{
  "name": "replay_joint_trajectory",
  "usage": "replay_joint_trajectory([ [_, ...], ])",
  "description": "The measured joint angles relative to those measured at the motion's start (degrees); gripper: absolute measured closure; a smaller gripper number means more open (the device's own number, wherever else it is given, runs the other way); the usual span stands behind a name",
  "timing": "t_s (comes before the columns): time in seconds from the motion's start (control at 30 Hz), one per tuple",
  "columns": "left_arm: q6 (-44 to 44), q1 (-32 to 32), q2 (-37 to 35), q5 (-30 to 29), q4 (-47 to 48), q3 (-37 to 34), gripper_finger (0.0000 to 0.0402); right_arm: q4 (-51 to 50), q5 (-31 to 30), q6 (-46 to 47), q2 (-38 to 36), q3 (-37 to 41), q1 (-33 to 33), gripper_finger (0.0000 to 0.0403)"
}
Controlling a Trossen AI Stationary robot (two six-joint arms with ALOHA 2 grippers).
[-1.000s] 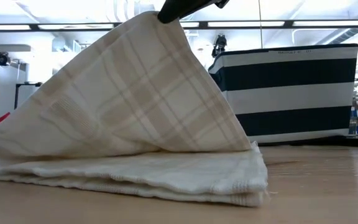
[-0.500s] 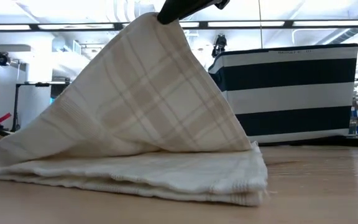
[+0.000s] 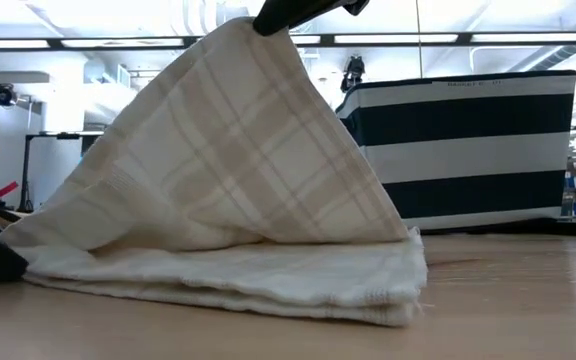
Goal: Fold kitchen towel into neat rectangle
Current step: Fold the white patterned towel
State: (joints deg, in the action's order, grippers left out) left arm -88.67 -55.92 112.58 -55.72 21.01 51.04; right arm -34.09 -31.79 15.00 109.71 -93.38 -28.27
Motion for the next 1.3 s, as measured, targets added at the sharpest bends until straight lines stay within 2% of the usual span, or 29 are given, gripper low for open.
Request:
replay_joint_trajectory([
  [0.27,-1.49,0.35,0.73,0.0,0.18,-0.16,0.0382,-0.19,6.25,1.66,-1.18,0.0,-0.24,0.0389],
  [0.37,-0.4,-0.2,0.23,0.95,0.06,0.1,0.0394,-0.2,6.83,2.05,-1.02,0.0,-0.22,0.0389],
  [0.47,1.16,-0.53,-0.46,2.85,0.0,0.71,0.037,-0.54,6.84,2.26,-0.83,0.05,-0.22,0.0389],
  [0.6,4.94,-0.79,-1.22,6.38,0.01,1.68,0.031,-0.39,6.8,2.5,-0.83,0.11,-0.2,0.0389],
  [0.73,5.72,-0.96,-1.75,6.54,-0.25,1.91,0.0256,-0.44,6.82,2.49,-0.83,0.13,-0.22,0.0389],
  [0.87,7.62,-1.03,-3.33,6.65,0.18,1.78,0.0221,-0.52,6.84,2.43,-0.83,0.13,-0.2,0.0389],
  [1.13,9.11,0.29,-3.36,0.58,0.98,1.67,0.021,0.4,6.8,2.04,-0.83,0.13,-0.2,0.0389],
  [1.3,10.22,1.75,-1.98,2.77,0.48,1.67,0.0227,0.27,6.33,2.25,-0.95,-0.6,-0.18,0.0389],
])
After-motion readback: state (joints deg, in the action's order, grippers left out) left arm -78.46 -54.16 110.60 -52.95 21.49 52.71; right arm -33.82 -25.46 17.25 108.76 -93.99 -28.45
